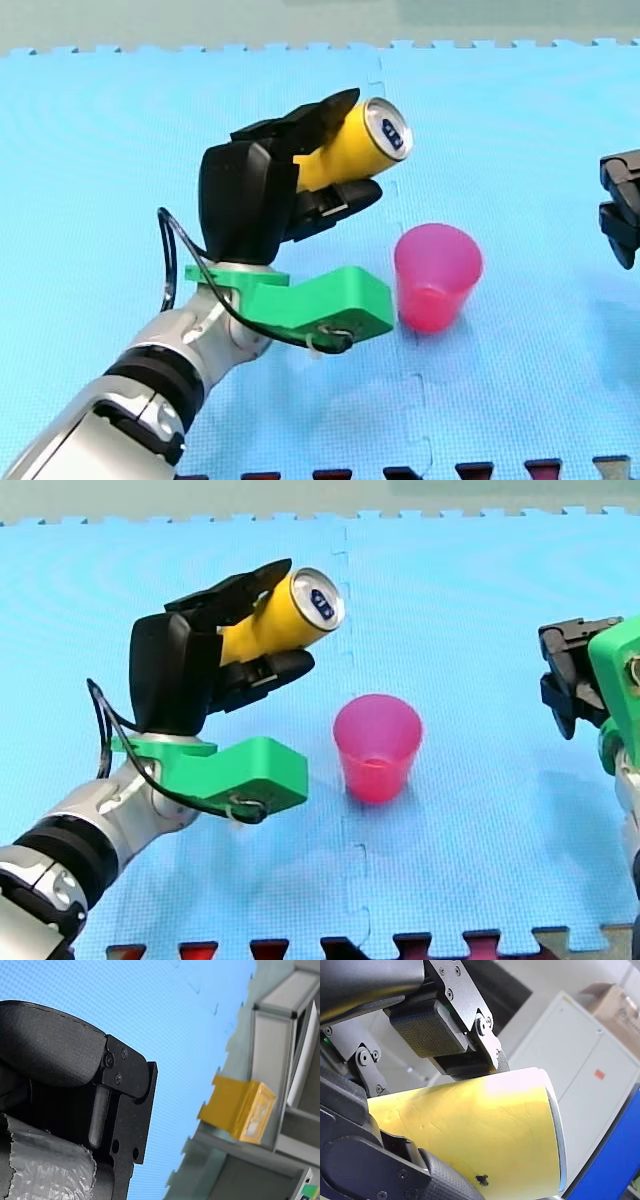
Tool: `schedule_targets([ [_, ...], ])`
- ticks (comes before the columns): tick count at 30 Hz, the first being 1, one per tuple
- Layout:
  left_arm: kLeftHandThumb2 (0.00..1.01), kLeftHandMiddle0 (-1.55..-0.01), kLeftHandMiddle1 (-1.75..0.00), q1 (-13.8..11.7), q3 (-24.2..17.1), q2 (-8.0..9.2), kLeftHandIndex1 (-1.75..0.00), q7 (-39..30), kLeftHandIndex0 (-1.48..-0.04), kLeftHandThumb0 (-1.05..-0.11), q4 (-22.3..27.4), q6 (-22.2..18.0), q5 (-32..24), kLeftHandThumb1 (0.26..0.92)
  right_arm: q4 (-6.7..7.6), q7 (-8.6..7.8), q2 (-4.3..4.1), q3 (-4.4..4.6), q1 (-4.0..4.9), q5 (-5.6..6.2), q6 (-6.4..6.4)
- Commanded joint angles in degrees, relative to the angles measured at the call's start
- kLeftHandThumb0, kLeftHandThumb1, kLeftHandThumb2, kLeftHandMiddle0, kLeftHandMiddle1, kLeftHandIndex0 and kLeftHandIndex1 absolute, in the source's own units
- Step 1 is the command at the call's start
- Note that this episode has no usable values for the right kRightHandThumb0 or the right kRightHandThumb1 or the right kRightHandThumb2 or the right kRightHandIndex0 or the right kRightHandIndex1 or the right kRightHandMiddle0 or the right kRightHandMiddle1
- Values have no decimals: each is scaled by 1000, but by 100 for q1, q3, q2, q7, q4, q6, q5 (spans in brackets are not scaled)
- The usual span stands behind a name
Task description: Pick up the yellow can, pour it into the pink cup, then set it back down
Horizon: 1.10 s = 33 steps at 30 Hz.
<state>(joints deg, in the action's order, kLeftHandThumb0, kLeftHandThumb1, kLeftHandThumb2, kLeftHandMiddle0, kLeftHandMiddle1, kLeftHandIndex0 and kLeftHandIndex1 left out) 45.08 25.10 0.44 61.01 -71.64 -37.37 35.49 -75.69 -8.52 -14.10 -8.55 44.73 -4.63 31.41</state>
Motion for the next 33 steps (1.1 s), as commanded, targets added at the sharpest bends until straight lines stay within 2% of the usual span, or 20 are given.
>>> schedule_targets([
  [1, 0, -1248, -65, -34, -124, -9, -1, -53, -1156, -398, 41, -75, -109, 814, 1, -8, -31, -25, 18, 24, 20],
  [10, 1, -1272, -37, -316, -653, -228, -9, -103, -1184, -389, 38, -404, -586, 816, 8, -17, -41, -51, 2, 21, 33],
  [15, 1, -1283, -29, -536, -1017, -394, -8, -279, -1194, -390, 59, -830, -975, 817, 6, -14, -39, -55, 0, 19, 24],
  [20, 0, -1292, -24, -742, -1335, -403, -8, -773, -1204, -390, 39, -1327, -1317, 817, 3, -20, -36, -75, -7, 35, 9],
  [24, 2, -1296, -20, -945, -1583, -359, -4, -1316, -1202, -396, 76, -1513, -1594, 821, 10, -19, -36, -85, -32, 40, 26],
  [33, 3, -1313, -18, -1274, -1999, -408, 0, -2085, -1195, -398, 318, -1762, -2000, 830, 13, 12, -35, -81, -45, 27, 24],
])
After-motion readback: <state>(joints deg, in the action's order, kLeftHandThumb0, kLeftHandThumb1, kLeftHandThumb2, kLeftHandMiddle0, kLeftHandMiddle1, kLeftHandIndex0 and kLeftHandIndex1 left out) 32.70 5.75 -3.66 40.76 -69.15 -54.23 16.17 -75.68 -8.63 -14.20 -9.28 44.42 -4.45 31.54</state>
